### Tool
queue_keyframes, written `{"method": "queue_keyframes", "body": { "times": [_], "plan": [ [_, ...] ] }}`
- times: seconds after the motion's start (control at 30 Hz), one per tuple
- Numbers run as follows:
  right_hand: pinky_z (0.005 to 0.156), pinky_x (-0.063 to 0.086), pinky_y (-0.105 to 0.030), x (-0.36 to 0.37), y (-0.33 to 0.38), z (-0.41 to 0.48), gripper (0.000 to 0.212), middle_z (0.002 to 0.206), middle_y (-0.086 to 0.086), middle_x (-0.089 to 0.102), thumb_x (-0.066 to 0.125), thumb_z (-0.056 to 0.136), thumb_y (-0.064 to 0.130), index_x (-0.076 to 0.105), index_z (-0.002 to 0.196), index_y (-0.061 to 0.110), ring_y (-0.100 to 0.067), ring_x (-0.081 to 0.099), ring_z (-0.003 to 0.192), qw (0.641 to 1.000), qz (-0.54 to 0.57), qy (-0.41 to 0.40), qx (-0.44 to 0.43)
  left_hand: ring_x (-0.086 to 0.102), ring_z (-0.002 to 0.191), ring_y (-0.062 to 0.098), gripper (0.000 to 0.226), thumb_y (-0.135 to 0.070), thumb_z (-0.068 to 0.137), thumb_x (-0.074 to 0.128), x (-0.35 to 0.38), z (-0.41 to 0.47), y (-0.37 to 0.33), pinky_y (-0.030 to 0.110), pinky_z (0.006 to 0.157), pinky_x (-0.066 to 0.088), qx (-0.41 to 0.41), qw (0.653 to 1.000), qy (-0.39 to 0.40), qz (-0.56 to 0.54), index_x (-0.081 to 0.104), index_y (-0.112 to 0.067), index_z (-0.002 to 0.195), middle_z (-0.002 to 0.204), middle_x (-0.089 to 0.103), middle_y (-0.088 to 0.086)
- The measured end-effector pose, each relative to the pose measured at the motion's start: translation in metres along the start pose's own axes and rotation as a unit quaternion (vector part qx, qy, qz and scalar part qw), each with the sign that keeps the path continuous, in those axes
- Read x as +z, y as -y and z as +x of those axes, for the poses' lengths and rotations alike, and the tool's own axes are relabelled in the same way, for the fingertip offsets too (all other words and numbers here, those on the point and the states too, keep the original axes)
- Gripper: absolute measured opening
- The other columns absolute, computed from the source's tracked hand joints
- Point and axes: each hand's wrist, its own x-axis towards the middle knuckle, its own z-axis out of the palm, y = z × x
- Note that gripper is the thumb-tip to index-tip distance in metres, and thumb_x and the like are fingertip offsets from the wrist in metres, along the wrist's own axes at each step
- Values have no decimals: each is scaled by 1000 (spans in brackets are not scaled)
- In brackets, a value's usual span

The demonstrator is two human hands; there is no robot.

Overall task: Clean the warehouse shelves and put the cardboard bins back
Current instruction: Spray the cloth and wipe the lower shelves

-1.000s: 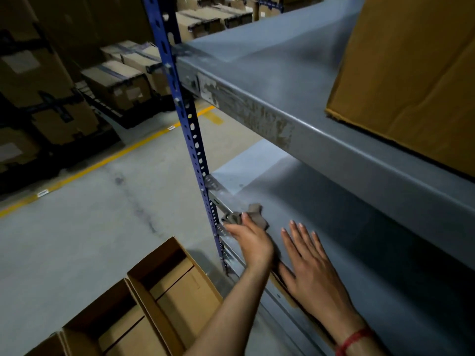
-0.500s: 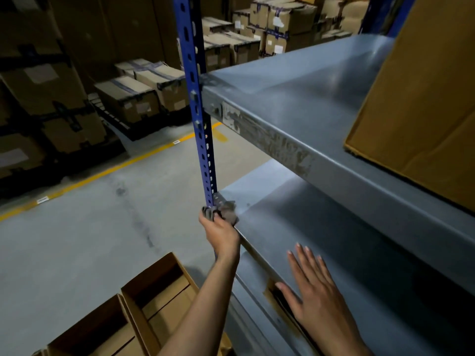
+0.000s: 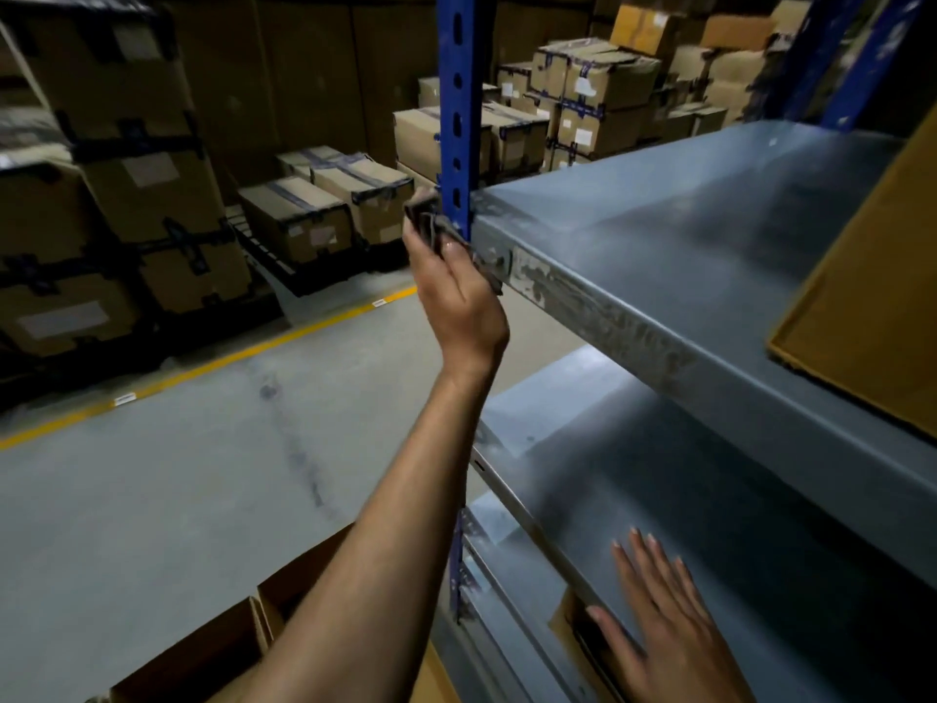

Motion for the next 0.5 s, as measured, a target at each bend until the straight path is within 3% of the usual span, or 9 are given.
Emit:
{"method": "queue_keyframes", "body": {
  "times": [0.03, 0.1, 0.17, 0.27, 0.33, 0.4, 0.43, 0.5],
  "plan": [
    [117, 13, -29, 1, 0, 0, 76, 149, -9, 45, 25, 98, 68, 55, 139, 12, -16, 24, 147, 1000, 4, -5, -1, 45, 118, -18, 36, -12, 103, 33, 2, 1, 0, 12, 102, 35, 14, 1000, -2, 7, 35, -15, 139, 127, 48, -20],
    [117, 13, -29, 3, -1, 1, 75, 149, -8, 44, 27, 97, 69, 53, 140, 14, -10, 10, 151, 1000, 15, -6, -1, 60, 107, 4, 31, -19, 106, 33, -6, -9, 13, 30, 93, 49, 32, 999, 8, 10, 46, -13, 133, 114, 61, -8],
    [117, 13, -29, 4, -1, 2, 76, 149, -7, 44, 26, 96, 70, 54, 140, 14, -11, 12, 151, 1000, 11, 0, 1, 66, 95, 18, 32, -21, 107, 33, -17, -27, 35, 41, 83, 54, 39, 999, 29, 10, 48, -13, 133, 104, 66, -4],
    [117, 15, -30, 2, 1, 3, 77, 146, -11, 50, 27, 97, 68, 61, 135, 9, -20, 30, 143, 1000, 9, -25, -7, 67, 97, 9, 32, -13, 104, 37, -40, -65, 82, 27, 84, 52, -32, 996, 61, 64, 50, -7, 133, 109, 68, -16],
    [116, 16, -31, 1, 2, 3, 77, 143, -13, 53, 28, 98, 66, 63, 132, 7, -23, 38, 137, 999, 18, -49, -7, 65, 102, 21, 39, -19, 101, 36, -65, -94, 105, 27, 83, 48, -82, 983, 92, 137, 50, -8, 136, 114, 66, -3],
    [116, 17, -31, 1, 3, 2, 76, 143, -13, 54, 29, 98, 66, 64, 131, 7, -23, 40, 135, 998, 24, -58, -7, 65, 93, 12, 30, -13, 103, 36, -81, -110, 115, 21, 74, 44, -134, 970, 121, 162, 53, -9, 128, 102, 62, 0],
    [116, 17, -31, 2, 3, 2, 76, 143, -13, 53, 30, 98, 66, 64, 131, 7, -23, 40, 135, 998, 24, -62, -6, 63, 86, 6, 26, -9, 104, 36, -82, -111, 116, 22, 71, 45, -145, 968, 128, 157, 54, -9, 123, 96, 60, -2],
    [117, 18, -32, 2, 2, 2, 74, 145, -12, 52, 32, 97, 65, 62, 133, 8, -22, 39, 137, 998, 26, -56, -4, 64, 86, 11, 30, -9, 103, 36, -70, -100, 97, 32, 72, 52, -124, 976, 129, 121, 50, -12, 130, 102, 60, 4]
  ]
}}
